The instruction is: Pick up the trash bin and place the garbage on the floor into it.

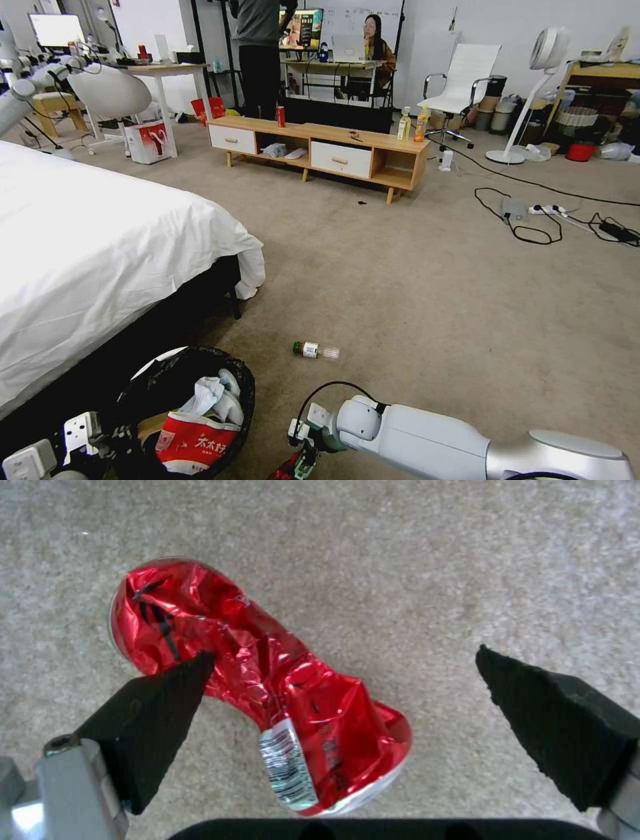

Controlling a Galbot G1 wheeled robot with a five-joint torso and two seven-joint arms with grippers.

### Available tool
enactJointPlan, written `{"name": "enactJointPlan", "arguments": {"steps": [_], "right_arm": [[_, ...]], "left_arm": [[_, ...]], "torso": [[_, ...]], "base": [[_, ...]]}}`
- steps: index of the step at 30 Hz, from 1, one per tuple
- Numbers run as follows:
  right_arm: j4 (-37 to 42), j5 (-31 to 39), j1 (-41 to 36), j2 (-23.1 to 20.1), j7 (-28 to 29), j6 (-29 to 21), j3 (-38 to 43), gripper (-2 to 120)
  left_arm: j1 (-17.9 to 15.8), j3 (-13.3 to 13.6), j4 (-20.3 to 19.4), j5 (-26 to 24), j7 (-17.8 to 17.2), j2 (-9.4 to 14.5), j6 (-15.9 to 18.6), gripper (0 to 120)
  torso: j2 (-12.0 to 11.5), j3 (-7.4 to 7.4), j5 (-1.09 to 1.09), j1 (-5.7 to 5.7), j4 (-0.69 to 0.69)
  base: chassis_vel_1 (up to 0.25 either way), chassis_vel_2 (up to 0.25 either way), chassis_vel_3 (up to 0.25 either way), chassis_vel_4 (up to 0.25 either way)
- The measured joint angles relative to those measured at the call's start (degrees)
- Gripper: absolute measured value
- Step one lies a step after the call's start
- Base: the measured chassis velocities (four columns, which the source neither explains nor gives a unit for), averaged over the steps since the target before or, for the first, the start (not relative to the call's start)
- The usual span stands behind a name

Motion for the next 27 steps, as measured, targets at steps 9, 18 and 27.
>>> {"name": "enactJointPlan", "arguments": {"steps": [9, 18, 27], "right_arm": [[-0.5, 0.1, -0.8, -0.1, -0.1, 0.7, -0.2, 100], [-1.9, 0.1, -2.1, 0.3, 0.1, 1.7, -0.2, 100], [-2.2, 0.5, -2.3, 0.9, 0.8, 2.4, -0.3, 85]], "left_arm": [[0.0, 0.1, 0.0, 0.1, 0.0, 0.0, 0.0, 1], [-0.1, 0.2, 0.0, 0.1, 0.0, 0.2, 0.0, 1], [0.0, 0.1, 0.1, 0.1, 0.0, 0.2, 0.0, 1]], "torso": [[0.0, -0.01, 0.00, 0.00, -0.01], [0.0, 0.00, 0.00, 0.00, 0.00], [0.0, 0.00, 0.00, 0.00, 0.00]], "base": [[0.000, 0.000, 0.000, 0.000], [0.000, 0.000, 0.000, 0.000], [0.000, 0.000, 0.000, 0.000]]}}
